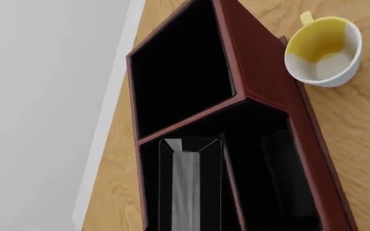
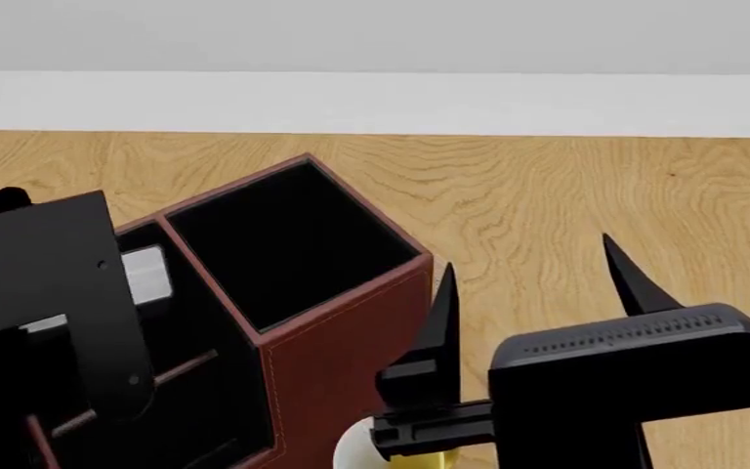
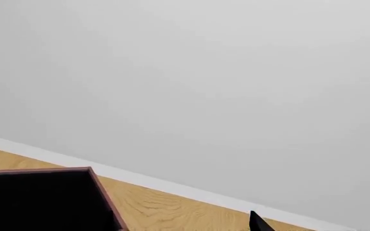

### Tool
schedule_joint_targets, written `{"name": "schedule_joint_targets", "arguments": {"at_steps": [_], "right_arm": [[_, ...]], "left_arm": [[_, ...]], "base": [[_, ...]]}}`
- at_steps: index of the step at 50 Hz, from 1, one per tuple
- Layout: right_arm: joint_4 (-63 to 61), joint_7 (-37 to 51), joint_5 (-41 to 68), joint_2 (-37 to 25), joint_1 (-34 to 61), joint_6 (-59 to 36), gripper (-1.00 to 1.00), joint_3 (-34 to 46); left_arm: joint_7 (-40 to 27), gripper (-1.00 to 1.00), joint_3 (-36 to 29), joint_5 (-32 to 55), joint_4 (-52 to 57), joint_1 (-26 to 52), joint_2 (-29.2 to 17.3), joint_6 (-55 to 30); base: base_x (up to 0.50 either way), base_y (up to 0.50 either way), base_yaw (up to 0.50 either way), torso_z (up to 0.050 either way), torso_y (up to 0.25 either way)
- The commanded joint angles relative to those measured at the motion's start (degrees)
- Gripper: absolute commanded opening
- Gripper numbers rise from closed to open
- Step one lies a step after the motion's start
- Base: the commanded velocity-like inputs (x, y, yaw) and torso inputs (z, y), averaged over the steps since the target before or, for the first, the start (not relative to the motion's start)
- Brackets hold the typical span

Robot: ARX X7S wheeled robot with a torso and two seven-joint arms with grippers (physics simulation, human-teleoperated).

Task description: Pick up the book and place it in the front compartment of the caddy.

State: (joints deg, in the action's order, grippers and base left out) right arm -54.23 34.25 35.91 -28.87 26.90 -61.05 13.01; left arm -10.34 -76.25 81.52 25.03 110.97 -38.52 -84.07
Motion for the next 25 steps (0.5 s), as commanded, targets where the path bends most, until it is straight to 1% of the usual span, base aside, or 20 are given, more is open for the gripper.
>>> {"name": "schedule_joint_targets", "arguments": {"at_steps": [1, 13, 25], "right_arm": [[0.1, 0.8, 0.9, -0.8, -0.3, 0.7, 1.0, -0.1], [-0.4, 1.8, 2.7, -0.8, 1.0, -0.9, 1.0, -0.8], [-0.6, 2.4, 3.3, -1.1, 1.0, -0.9, 1.0, -1.0]], "left_arm": [[3.8, -1.0, -3.8, -10.7, -3.0, 1.2, 1.9, 2.4], [6.9, -1.0, -7.3, -15.5, -6.8, 0.8, 3.7, 5.2], [7.8, -1.0, -9.2, -18.0, -10.3, -0.7, 5.2, 7.1]], "base": [[0.0, 0.0, 0.0, 0.0, 0.0], [0.0, 0.0, 0.0, 0.0, 0.002], [0.0, 0.0, 0.0, 0.0, 0.001]]}}
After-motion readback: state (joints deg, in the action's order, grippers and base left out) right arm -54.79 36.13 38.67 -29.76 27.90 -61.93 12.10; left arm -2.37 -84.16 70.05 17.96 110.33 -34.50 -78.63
